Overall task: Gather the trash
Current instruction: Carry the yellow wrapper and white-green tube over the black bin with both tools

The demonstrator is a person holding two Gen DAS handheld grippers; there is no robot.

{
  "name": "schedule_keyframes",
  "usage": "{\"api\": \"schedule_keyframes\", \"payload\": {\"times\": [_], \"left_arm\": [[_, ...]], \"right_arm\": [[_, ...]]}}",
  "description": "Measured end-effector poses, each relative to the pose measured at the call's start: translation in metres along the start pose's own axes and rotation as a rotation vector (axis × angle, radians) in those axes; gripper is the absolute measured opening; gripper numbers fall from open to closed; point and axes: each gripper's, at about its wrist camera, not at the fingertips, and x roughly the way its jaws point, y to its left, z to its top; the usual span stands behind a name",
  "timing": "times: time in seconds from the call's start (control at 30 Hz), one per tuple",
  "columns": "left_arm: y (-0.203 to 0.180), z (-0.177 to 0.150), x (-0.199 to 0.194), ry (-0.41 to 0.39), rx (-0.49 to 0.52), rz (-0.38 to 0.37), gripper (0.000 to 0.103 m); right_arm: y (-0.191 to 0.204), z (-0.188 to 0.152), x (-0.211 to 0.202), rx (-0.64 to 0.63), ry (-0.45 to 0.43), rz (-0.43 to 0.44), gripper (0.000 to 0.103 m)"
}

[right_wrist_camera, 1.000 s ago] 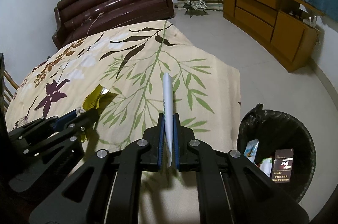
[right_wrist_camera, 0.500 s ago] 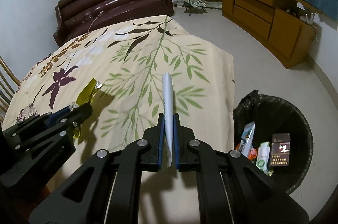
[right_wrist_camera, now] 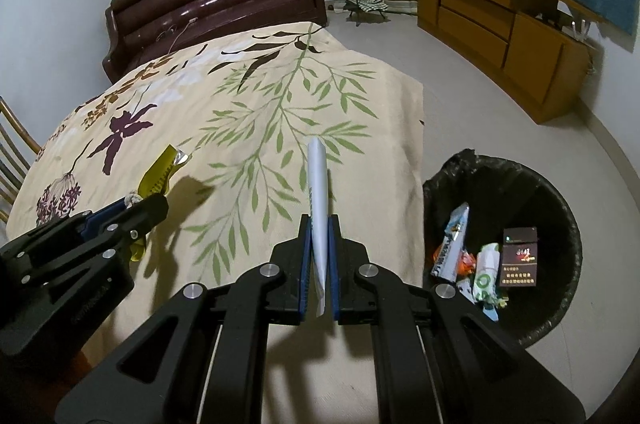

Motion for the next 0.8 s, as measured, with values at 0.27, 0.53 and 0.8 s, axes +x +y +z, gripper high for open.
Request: {"api": "schedule_keyframes", "payload": {"times": [0.27, 0.53, 0.8], "left_arm": [[-0.024, -0.005, -0.015, -0.025, 0.028, -0.029, 0.024], [-0.06, -0.007, -0.02, -0.041, 0.082, -0.081, 0.024], [-0.1, -0.004, -0.019, -0.059, 0.143, -0.13, 0.024]], "right_arm": [[-0.019, -0.01, -0.019, 0.019, -0.018, -0.022, 0.008], [-0.054, -0.017, -0.038, 0.063, -0.046, -0.072, 0.008], [-0.094, -0.021, -0.053, 0.121, -0.073, -0.135, 0.008]]}}
